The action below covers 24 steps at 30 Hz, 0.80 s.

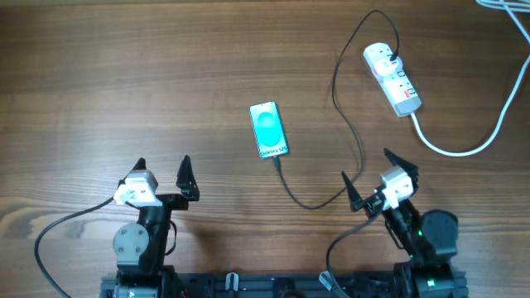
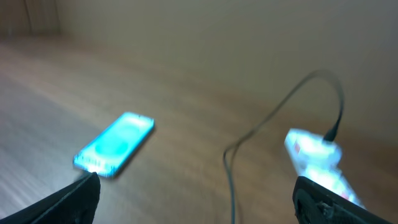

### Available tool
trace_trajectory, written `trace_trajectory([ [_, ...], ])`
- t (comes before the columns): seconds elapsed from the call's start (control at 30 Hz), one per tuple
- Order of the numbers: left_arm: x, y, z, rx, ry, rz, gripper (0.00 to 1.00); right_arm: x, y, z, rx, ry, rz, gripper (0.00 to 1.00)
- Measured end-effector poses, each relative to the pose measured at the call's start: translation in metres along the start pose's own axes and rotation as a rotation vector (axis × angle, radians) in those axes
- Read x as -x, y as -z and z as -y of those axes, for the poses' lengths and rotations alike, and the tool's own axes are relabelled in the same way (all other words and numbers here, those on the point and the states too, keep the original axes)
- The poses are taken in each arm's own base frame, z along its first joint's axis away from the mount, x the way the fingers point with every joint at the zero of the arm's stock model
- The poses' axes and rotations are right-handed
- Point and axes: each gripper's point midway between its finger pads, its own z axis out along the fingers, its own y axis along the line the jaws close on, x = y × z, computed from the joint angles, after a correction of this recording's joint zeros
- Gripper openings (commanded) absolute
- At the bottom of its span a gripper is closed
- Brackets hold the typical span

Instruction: Plug charger to phone and switch on socket

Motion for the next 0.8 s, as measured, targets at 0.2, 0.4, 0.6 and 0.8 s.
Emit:
trace_trajectory([
  [0.2,0.000,0.000,0.000,0.000,0.000,0.000,1.00,0.023,0.007,0.002,-0.019,-0.002,0.099,1.00],
  [0.4,0.000,0.000,0.000,0.000,0.000,0.000,1.00,0.023,0.007,0.002,-0.015,-0.075,0.100,1.00],
  [0.6,0.000,0.000,0.000,0.000,0.000,0.000,1.00,0.023,0.007,0.002,-0.014,-0.097,0.100,1.00],
  [0.8,0.000,0.000,0.000,0.000,0.000,0.000,1.00,0.023,0.007,0.002,-0.014,-0.100,0.100,1.00],
])
